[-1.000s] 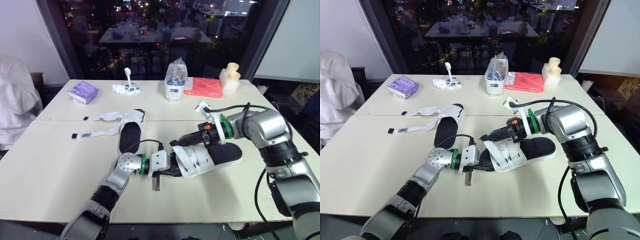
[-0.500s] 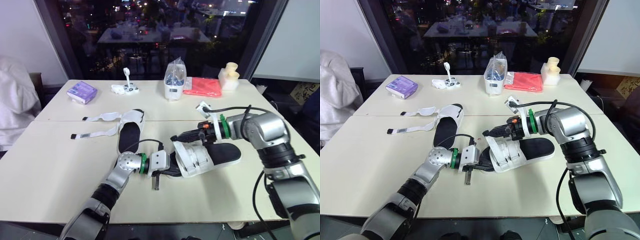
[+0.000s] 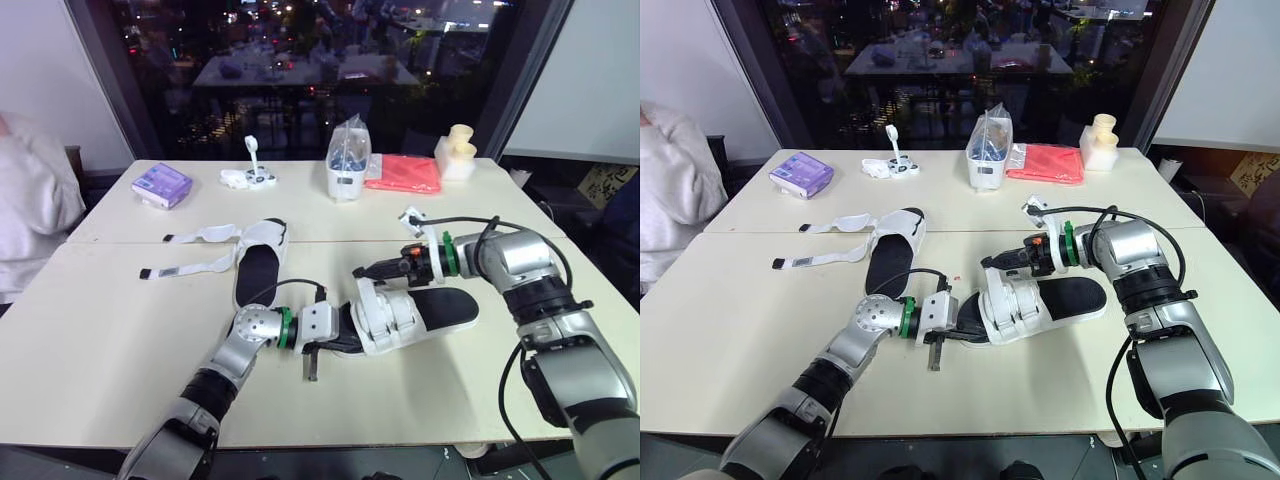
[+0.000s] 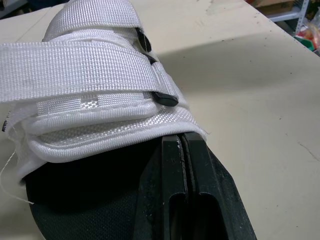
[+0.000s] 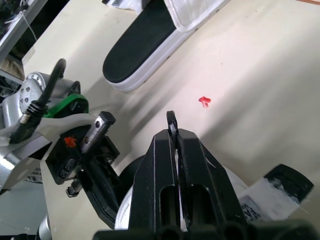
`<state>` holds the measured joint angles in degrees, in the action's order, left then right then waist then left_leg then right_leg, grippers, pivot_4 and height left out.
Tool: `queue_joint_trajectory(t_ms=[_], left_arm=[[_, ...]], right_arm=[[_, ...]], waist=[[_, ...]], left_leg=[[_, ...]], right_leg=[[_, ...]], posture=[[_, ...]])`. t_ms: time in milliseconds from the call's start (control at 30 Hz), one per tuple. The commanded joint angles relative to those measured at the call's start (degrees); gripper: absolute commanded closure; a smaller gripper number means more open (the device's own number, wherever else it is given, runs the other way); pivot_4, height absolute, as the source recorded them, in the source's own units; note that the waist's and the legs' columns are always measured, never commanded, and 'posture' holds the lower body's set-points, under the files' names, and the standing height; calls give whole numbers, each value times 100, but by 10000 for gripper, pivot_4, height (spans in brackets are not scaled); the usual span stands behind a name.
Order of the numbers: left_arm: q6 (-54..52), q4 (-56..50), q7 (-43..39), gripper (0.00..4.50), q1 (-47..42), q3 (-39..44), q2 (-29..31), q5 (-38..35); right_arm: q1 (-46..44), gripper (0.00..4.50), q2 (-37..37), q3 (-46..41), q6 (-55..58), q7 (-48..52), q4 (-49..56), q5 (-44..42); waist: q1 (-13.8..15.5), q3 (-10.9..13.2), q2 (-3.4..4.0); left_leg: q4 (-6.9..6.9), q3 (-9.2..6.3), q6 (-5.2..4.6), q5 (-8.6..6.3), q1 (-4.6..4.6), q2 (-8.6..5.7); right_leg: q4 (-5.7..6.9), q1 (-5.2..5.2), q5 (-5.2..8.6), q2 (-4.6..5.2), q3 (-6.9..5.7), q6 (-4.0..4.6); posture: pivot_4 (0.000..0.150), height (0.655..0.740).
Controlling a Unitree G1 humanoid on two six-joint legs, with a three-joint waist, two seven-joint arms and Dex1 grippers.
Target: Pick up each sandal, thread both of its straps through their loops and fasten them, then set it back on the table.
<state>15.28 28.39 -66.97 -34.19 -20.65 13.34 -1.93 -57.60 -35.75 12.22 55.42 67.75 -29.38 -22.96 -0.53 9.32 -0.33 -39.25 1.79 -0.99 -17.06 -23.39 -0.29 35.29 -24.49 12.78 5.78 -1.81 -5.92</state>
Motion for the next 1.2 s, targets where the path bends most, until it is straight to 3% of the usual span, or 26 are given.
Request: queue_joint_trajectory(t_ms=[33, 533, 767, 867, 1067, 1200], left_arm=[[-120, 94, -196, 45000, 264, -401, 5, 243], [-177, 26, -175, 45000, 273, -361, 38, 231], [-201, -4, -134, 45000, 285, -338, 44, 241], [-205, -13, -115, 45000, 287, -332, 39, 239], [-214, -28, -98, 45000, 295, -336, 42, 229], [-214, -34, -95, 45000, 303, -340, 35, 229]], right_arm=[[-356, 44716, -69, -303, -395, -173, -217, 193], [-156, 44716, 413, 98, -1201, -323, -1063, 1026], [123, 44716, 602, 568, -1731, -357, -1254, 1632], [163, 34800, 641, 606, -1840, -406, -1292, 1800], [194, 4793, 690, 689, -2442, -730, -1223, 2253], [118, 4793, 809, 670, -2927, -1179, -1392, 2587]], waist=[[-7, 0, 0], [-31, -5, 3], [-50, -20, 2], [-49, -34, 6], [-27, -36, 10], [-44, -36, 10]], left_leg=[[0, 0, 0, 0, 0, 0], [-2, 1, 1, 2, 38, 1], [6, -3, 2, 0, 120, 5], [5, -4, 3, 0, 127, 5], [18, -6, 5, -1, 106, 5], [21, -5, 6, -3, 105, 1]], right_leg=[[0, 0, 0, 0, 0, 0], [12, 36, 0, -3, 2, 1], [2, 115, 13, 7, 2, 23], [2, 120, 13, 11, 3, 25], [-7, 102, 12, 21, 3, 24], [-15, 102, 13, 32, 2, 26]], posture=[[1500, 7400], [1500, 7400], [1500, 7400], [1500, 7400], [1500, 7400], [1500, 7400]])
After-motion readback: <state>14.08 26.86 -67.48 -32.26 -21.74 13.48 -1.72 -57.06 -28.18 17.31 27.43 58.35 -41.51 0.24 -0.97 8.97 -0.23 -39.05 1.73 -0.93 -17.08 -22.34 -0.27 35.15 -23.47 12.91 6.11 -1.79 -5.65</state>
